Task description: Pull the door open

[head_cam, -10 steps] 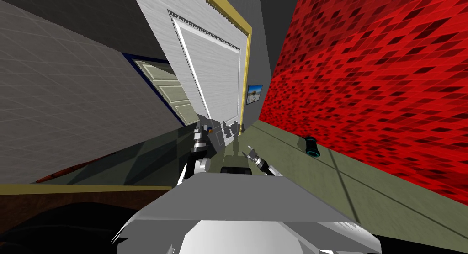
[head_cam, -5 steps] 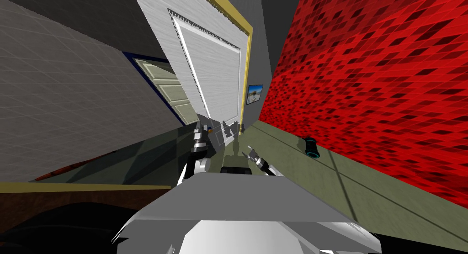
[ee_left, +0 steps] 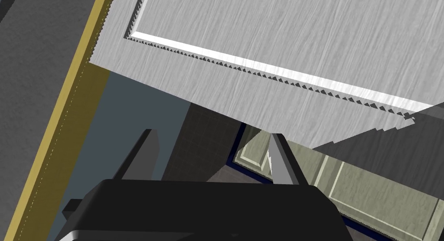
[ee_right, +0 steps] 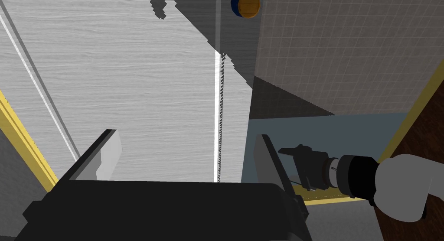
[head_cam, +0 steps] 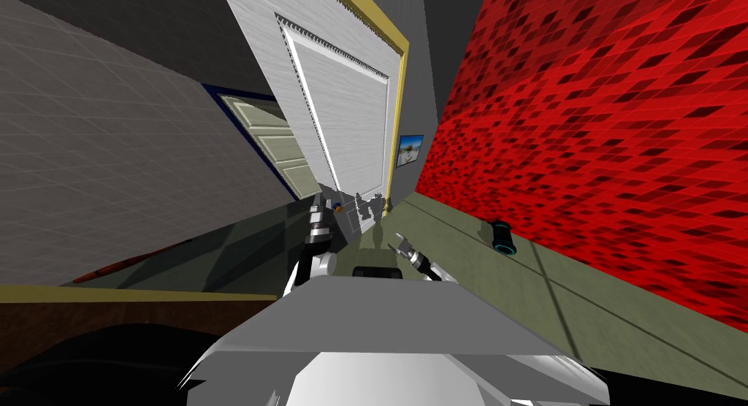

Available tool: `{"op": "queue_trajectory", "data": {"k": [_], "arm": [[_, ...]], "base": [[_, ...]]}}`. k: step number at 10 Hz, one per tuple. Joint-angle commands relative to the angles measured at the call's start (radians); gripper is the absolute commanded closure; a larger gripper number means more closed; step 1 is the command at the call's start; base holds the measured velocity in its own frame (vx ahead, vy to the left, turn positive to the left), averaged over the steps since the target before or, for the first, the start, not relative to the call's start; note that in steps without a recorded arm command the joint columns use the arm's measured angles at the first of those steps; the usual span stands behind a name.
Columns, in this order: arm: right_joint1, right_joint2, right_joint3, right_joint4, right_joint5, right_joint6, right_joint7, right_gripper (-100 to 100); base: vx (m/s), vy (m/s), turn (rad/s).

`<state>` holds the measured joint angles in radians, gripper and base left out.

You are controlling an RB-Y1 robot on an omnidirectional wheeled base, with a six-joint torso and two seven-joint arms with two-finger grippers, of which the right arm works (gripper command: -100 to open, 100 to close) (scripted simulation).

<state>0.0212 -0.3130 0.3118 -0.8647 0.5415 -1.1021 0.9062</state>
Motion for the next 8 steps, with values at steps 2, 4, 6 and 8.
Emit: {"op": "queue_trajectory", "data": {"k": [2, 4, 6, 8], "arm": [[-0.002, 0.000, 0.000, 0.004, 0.000, -0.002, 0.001, -100], [-0.002, 0.000, 0.000, 0.004, 0.000, -0.002, 0.001, -100], [-0.002, 0.000, 0.000, 0.004, 0.000, -0.002, 0.001, -100], [-0.002, 0.000, 0.000, 0.004, 0.000, -0.002, 0.001, -100]], "base": [[-0.015, -0.010, -0.039], [0.007, -0.005, -0.006], [0.006, -0.009, -0.017], [0.004, 0.007, 0.022]]}}
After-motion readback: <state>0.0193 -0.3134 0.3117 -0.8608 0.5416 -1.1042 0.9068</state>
